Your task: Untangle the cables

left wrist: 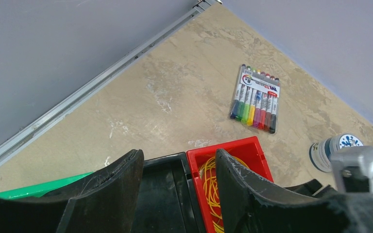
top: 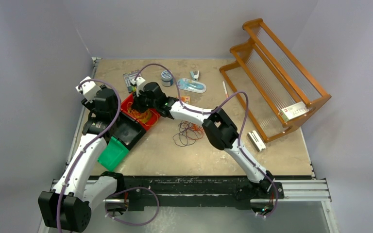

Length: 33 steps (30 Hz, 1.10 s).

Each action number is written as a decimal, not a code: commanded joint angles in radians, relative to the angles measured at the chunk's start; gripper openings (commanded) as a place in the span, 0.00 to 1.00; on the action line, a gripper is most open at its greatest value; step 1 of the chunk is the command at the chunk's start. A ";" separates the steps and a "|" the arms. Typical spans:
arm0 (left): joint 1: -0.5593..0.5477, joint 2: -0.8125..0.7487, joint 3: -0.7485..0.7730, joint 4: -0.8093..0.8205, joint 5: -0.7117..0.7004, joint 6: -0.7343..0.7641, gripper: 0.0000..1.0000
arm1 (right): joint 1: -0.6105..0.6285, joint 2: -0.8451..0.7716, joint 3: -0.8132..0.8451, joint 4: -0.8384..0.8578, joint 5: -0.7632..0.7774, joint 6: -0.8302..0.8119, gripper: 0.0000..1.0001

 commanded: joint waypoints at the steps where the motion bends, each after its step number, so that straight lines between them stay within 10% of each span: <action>1: 0.010 0.002 0.026 0.016 0.001 0.023 0.55 | 0.000 0.031 0.064 -0.052 0.015 -0.023 0.00; 13: 0.011 0.010 0.030 0.014 0.008 0.025 0.55 | 0.000 -0.011 0.014 -0.020 0.029 -0.021 0.00; 33: 0.011 0.005 0.031 0.012 0.014 0.028 0.55 | -0.001 -0.256 -0.142 0.057 0.025 -0.026 0.41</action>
